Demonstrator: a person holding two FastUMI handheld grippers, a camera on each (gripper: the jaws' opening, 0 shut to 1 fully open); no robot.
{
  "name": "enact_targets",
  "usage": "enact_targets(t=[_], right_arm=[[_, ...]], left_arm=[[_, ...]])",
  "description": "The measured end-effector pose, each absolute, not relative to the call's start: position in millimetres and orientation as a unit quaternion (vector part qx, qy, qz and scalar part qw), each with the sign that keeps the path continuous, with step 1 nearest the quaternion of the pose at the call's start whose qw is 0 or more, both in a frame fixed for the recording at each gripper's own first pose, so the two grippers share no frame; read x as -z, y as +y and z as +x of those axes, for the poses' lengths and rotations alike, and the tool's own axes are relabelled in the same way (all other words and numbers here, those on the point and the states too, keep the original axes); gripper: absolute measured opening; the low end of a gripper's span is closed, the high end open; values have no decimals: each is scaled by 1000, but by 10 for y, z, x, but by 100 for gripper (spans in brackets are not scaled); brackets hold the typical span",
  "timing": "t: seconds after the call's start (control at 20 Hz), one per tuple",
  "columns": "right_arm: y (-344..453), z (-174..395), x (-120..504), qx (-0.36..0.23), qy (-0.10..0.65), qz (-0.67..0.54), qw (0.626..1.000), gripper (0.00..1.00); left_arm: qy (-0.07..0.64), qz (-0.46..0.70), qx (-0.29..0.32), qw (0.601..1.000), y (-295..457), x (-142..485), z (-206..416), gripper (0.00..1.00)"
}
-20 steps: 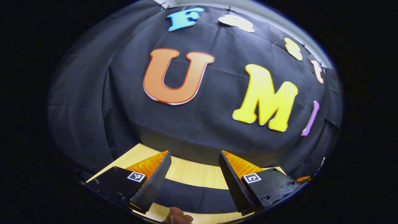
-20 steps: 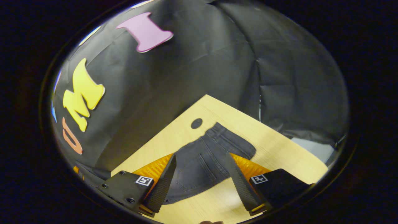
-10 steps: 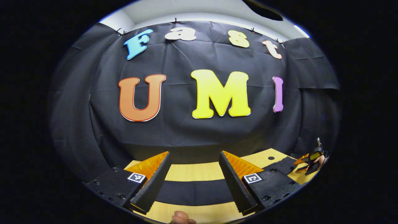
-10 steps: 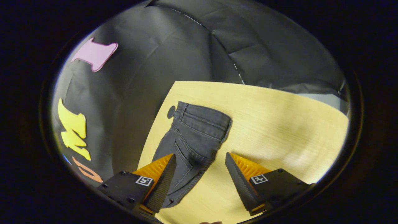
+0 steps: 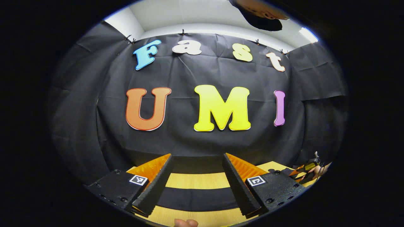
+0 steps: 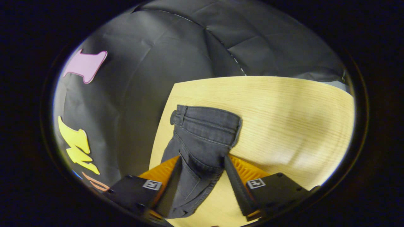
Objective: Grasp the waist and the cuffs of the jeans and fold them to make the two legs overlap; first hold the waist and fold one-third of the jeans toward the cuffs, then hold the cuffs and fold the remaining one-third in the same direction to finish folding.
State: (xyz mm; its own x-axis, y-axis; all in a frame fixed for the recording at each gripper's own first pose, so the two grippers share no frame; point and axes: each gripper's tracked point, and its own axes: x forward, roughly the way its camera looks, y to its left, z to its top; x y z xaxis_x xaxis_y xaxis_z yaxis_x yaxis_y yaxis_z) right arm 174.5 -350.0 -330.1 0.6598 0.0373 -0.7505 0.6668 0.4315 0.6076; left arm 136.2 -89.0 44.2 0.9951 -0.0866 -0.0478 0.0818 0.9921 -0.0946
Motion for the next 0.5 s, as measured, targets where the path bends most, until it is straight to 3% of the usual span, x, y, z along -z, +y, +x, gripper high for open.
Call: enact_targets(t=[0.1, 0.2, 0.3, 0.5], right_arm=[[-3545, 1723, 3376, 202, 353, 505, 761, 41], [-3594, 1698, 3383, 203, 344, 502, 767, 27], [-3574, 1710, 3386, 208, 341, 491, 774, 1], [-3542, 1729, 3246, 197, 346, 418, 816, 2]], left_arm=[[31, -42, 39, 998, -880, -434, 1363, 98], [37, -37, 36, 998, -863, -416, 1369, 99], [44, -35, 36, 998, -859, -394, 1372, 98], [42, -35, 28, 998, -833, -420, 1361, 98]])
